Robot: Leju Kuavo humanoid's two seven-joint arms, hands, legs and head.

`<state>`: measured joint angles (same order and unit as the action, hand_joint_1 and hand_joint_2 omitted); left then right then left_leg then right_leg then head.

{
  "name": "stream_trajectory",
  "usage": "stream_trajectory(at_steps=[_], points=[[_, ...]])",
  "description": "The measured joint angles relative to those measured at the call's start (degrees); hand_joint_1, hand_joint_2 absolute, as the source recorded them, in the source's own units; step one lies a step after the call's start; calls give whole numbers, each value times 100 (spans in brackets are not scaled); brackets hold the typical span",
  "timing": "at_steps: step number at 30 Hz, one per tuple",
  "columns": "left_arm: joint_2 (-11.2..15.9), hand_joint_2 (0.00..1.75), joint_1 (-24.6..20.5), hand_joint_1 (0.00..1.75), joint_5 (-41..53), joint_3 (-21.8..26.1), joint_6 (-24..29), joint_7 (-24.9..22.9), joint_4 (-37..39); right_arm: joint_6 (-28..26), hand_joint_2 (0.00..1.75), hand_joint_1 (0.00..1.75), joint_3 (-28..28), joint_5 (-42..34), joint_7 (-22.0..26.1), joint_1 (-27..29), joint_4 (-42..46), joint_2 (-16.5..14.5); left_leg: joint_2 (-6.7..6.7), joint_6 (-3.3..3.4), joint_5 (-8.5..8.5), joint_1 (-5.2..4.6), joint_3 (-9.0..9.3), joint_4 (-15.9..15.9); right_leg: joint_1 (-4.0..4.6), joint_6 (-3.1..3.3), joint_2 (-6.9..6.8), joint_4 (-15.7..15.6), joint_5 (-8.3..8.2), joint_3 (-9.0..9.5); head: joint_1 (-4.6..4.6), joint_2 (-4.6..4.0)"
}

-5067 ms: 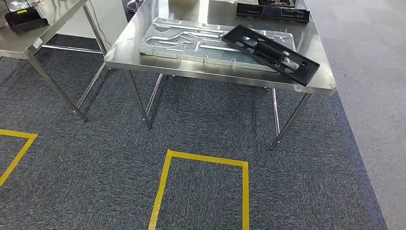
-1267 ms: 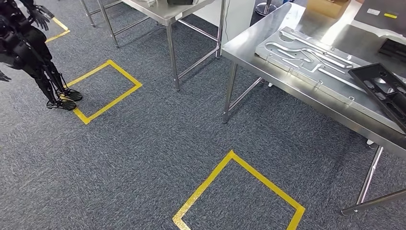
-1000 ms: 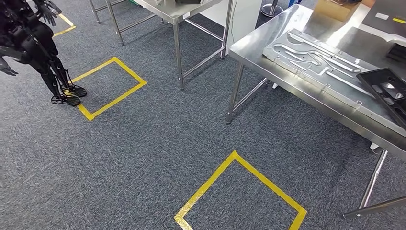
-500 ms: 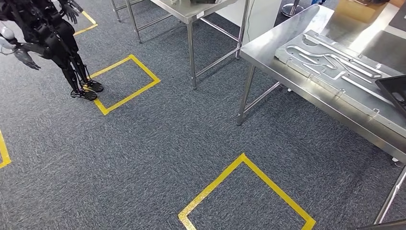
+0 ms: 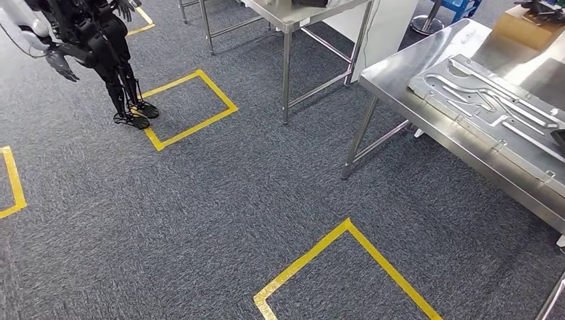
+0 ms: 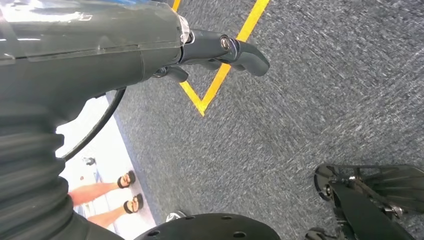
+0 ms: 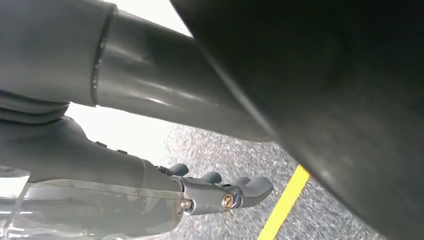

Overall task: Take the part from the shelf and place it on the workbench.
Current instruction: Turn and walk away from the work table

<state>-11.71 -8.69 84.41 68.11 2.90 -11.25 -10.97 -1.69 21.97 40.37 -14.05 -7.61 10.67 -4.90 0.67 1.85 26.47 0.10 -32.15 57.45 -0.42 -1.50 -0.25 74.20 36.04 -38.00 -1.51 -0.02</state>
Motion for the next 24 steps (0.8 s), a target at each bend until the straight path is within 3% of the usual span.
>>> stream_trajectory(at_steps=[1, 3, 5, 8, 10, 13, 14, 15, 16, 18, 20, 21, 23, 24], points=[[-1, 175, 2, 0, -1, 0, 3, 4, 0, 13, 0, 0, -2, 1, -2, -6, 0, 0, 42, -2, 1, 0, 10, 1, -1, 11, 10, -235, -190, 108, 0, 0], [-5, 175, 1, 0, -3, 0, 7, 13, 0, 21, 0, 0, -8, 8, -2, -1, -1, 0, 137, -19, 5, -8, 27, 9, 1, 59, 109, -1040, -609, 480, 0, 0], [-13, 175, 0, 0, -7, 0, 12, 23, 0, 20, 0, 0, -18, 32, 15, 7, -2, -1, 210, -70, 1, -16, 0, 25, 8, 104, 227, -1560, -769, 694, 0, 0], [-14, 175, 12, 0, -19, 0, 26, 38, 0, 18, 0, 0, -31, 96, 97, 3, -2, -5, 268, -175, -16, 0, -42, 28, 6, 173, 200, -1666, -783, 710, -1, 0], [-10, 175, 17, 0, -25, 1, 34, 43, 0, 12, 0, 0, -36, 136, 147, -3, -1, -13, 190, -227, 133, -2, -134, 244, -20, 250, 119, -1722, -815, 735, -2, 0], [-4, 175, 15, 0, -24, 0, 42, 45, 0, 18, 0, 0, -39, 217, 156, -5, 0, -16, 44, -280, 663, 8, -616, 1302, -6, 308, -26, -1736, -817, 742, -2, 0], [2, 175, 19, 0, -23, 0, 40, 45, 0, 22, 0, 0, -39, 256, 152, -5, 0, -15, 31, -295, 745, 12, -743, 1579, 0, 311, -78, -1732, -813, 741, -2, 0], [10, 175, 26, 0, -21, 1, 34, 45, 0, 24, 0, 0, -39, 290, 148, -7, 0, -15, 20, -304, 713, 15, -768, 1645, 5, 311, -130, -1726, -806, 743, -2, 0], [23, 175, 33, 0, -17, 1, 22, 45, 0, 25, 0, 0, -39, 321, 145, -10, 0, -16, -2, -305, 578, 16, -675, 1473, 7, 307, -179, -1720, -797, 750, -2, 0], [67, 175, 40, 0, -9, 1, -27, 63, 0, 23, 0, 0, -39, 358, 144, -15, 0, -18, -176, -290, 226, 9, -269, 691, 18, 280, -267, -1705, -767, 778, -2, 0], [122, 175, 44, 0, -6, 0, -94, 108, 0, 20, 0, 0, -39, 392, 162, -20, 0, -17, -345, -222, 68, -15, 4, 138, 56, 234, -340, -1678, -733, 792, -1, 0], [147, 175, 52, 0, -6, 0, -120, 129, 0, 19, 0, 0, -39, 406, 175, -23, 0, -15, -375, -184, 72, -30, 32, 56, 74, 209, -375, -1671, -724, 794, -1, 0], [181, 175, 83, 0, -6, 0, -140, 146, 0, 17, 0, 0, -39, 438, 207, -35, 0, -13, -268, -113, 46, -30, 19, 33, 80, 154, -438, -1665, -706, 801, -1, 0], [190, 175, 100, 0, -7, 1, -142, 146, 0, 15, 0, 0, -39, 460, 232, -42, 0, -10, -223, -82, 30, -22, 22, 14, 72, 119, -396, -1625, -660, 795, -1, 0]])
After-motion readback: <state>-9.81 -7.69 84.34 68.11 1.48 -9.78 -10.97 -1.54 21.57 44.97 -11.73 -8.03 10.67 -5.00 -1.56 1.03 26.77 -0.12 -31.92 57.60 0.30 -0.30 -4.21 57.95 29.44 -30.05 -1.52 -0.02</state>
